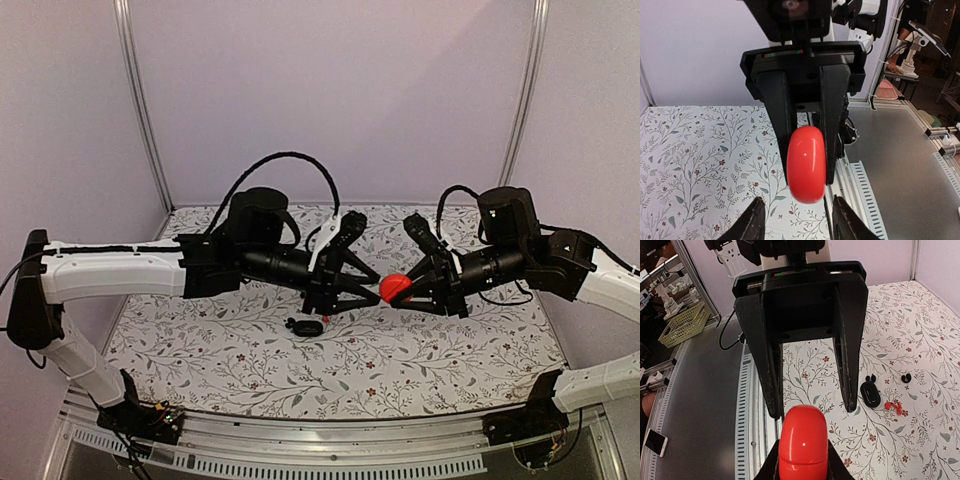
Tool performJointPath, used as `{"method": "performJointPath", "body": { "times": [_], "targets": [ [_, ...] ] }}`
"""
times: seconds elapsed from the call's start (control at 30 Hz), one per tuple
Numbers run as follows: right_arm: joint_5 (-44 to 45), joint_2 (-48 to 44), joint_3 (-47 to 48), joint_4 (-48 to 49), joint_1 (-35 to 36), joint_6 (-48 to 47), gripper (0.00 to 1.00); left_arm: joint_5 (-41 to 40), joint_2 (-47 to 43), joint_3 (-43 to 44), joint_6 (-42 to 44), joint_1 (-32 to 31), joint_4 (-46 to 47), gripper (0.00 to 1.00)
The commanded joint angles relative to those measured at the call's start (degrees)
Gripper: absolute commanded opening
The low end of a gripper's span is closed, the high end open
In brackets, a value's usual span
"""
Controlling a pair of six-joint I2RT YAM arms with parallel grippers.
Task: Insert the wireless bluetooth earbuds into the charging case
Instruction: Pass from the right arm to the left
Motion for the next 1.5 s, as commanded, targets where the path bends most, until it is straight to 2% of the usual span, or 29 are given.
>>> {"method": "performJointPath", "body": {
  "times": [0.0,0.27,0.7,0.93,1.03,1.23,1.47],
  "targets": [
    [0.4,-0.8,0.2,0.4,0.5,-0.6,0.0,1.5,1.6,2.7,0.6,-1.5,0.6,0.43],
    [0.7,-0.4,0.1,-0.1,0.4,-1.0,0.0,2.5,2.5,4.1,0.1,-1.8,0.4,0.31],
    [1.6,0.0,0.4,-0.3,0.4,-0.9,0.0,2.8,4.4,6.2,0.1,-2.0,-1.7,0.24],
    [1.9,0.0,0.4,-0.9,0.5,-1.0,0.02,3.0,4.6,6.7,0.9,-1.9,-3.2,0.11],
    [2.2,-0.2,0.5,-1.3,0.5,-1.2,0.15,2.9,4.3,7.1,1.6,-1.8,-4.7,0.06],
    [3.6,-0.9,0.2,-1.9,0.4,-0.6,0.48,2.6,3.8,7.3,3.1,-0.8,-8.4,0.01],
    [4.4,-1.6,-0.2,-3.0,0.4,-0.3,0.51,1.7,2.7,6.5,4.2,0.2,-10.2,0.01]
  ]
}}
